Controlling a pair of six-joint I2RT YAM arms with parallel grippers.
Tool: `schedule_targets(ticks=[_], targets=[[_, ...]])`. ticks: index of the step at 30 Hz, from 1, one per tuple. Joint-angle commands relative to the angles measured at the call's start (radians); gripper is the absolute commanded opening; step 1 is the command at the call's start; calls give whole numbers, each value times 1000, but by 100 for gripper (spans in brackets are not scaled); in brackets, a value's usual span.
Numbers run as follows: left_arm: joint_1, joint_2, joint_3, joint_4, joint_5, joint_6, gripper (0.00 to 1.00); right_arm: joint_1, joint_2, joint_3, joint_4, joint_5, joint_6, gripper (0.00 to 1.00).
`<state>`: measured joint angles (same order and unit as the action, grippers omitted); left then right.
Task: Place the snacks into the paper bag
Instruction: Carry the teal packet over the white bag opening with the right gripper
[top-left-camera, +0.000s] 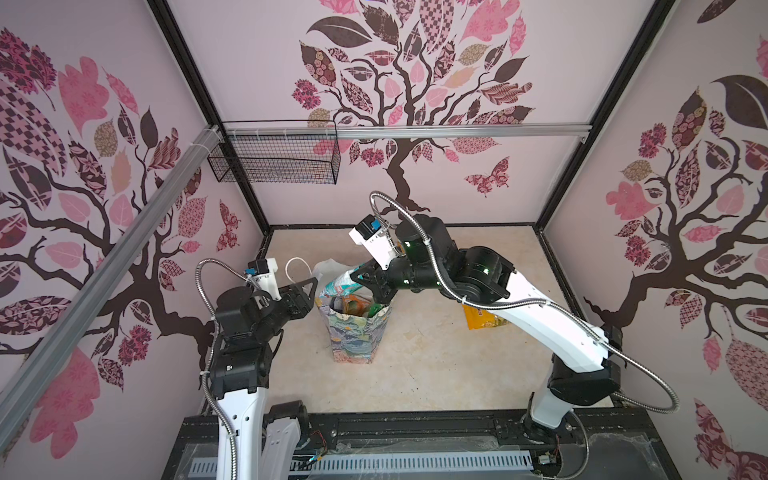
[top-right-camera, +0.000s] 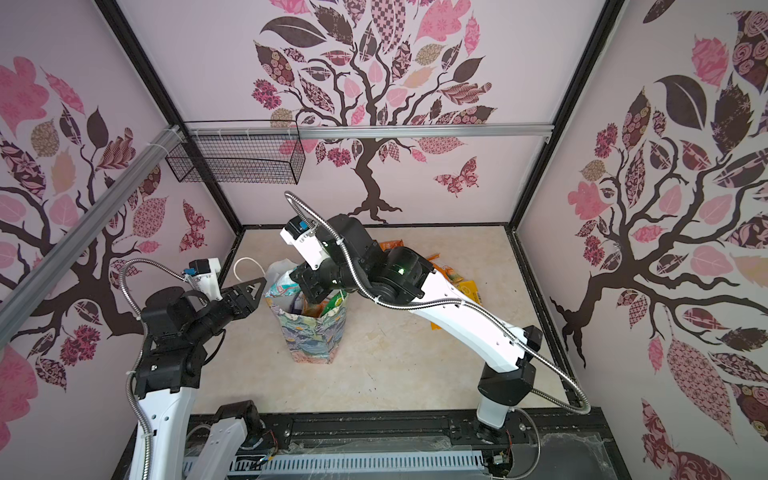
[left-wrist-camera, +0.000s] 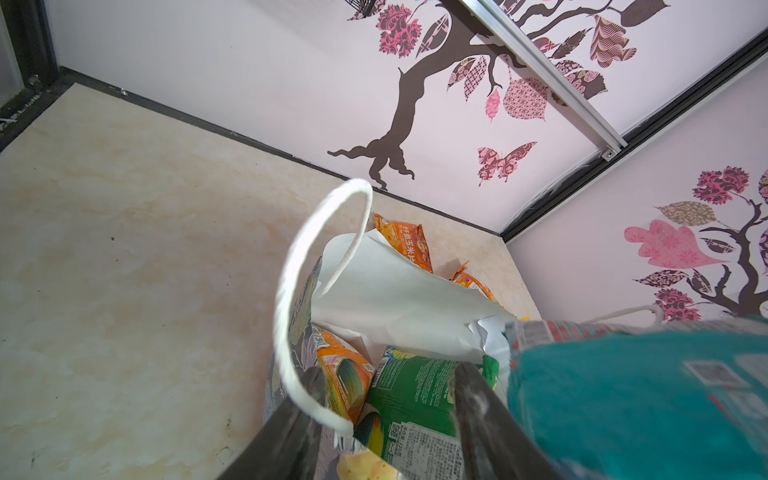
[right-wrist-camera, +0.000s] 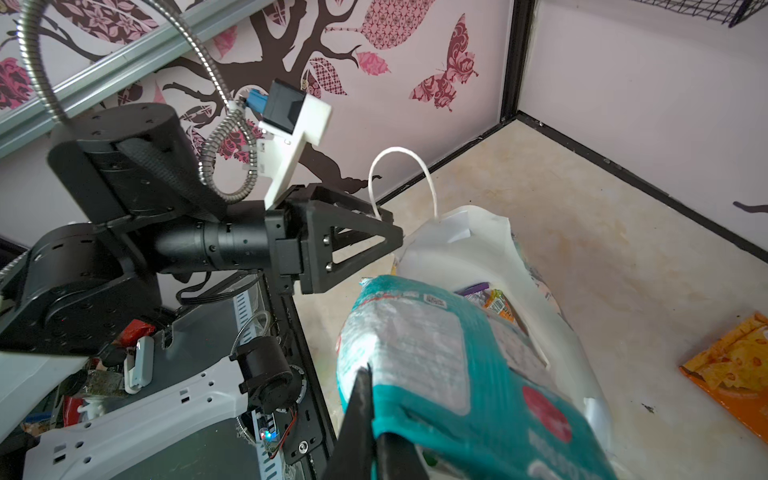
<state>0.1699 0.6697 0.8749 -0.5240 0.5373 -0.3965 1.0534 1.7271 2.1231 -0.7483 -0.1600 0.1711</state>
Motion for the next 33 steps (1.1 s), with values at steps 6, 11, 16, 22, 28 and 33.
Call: schedule_targets(ticks=[6, 11, 16, 22, 28, 33], targets=[[5, -6, -25, 21, 0, -2, 54, -67, 77, 34, 96, -163, 45, 0], [4, -8, -25, 22, 0, -2, 54, -78, 116, 45, 95, -220, 56, 0], [4, -7, -26, 22, 1, -2, 54, -109, 135, 45, 105, -242, 67, 0], [6, -8, -27, 25, 5, -3, 54, -121, 143, 82, 70, -110, 30, 0], [5, -9, -27, 24, 7, -4, 54, -122, 173, 158, -11, -33, -12, 0], [9, -6, -27, 28, 7, -7, 54, -121, 181, 167, -42, 14, -39, 0]])
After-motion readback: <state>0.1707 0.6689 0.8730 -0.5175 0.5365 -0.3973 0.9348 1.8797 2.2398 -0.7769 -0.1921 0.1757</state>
